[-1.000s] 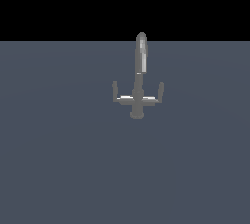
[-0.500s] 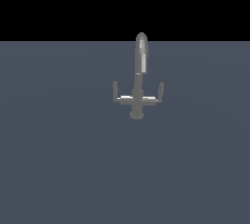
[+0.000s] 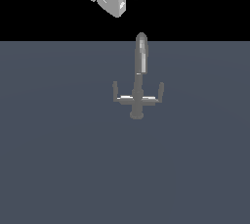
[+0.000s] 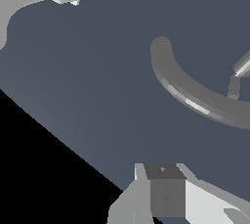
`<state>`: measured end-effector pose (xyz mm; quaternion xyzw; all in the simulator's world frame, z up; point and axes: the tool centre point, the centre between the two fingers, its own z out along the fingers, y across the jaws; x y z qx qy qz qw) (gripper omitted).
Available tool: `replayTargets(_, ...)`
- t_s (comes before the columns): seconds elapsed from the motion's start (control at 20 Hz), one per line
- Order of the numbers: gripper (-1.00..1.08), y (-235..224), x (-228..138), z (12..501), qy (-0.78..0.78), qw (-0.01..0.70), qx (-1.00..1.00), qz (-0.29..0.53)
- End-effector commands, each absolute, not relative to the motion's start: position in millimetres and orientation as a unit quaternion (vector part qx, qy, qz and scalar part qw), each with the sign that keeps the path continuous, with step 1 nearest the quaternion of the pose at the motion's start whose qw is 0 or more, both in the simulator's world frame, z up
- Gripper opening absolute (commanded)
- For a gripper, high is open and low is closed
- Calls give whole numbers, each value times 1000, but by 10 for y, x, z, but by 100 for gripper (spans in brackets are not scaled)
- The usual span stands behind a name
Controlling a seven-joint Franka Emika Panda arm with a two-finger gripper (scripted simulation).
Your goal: Turn on the faucet by rotating a designated handle.
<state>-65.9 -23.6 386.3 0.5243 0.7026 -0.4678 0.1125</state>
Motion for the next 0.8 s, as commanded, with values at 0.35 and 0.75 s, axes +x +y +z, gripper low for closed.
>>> replayTargets(0.35,-100,-180,-327,3569,751,71,390,-527)
replayTargets(0.75,-100,-114,-67,3284,775,27,276,-568)
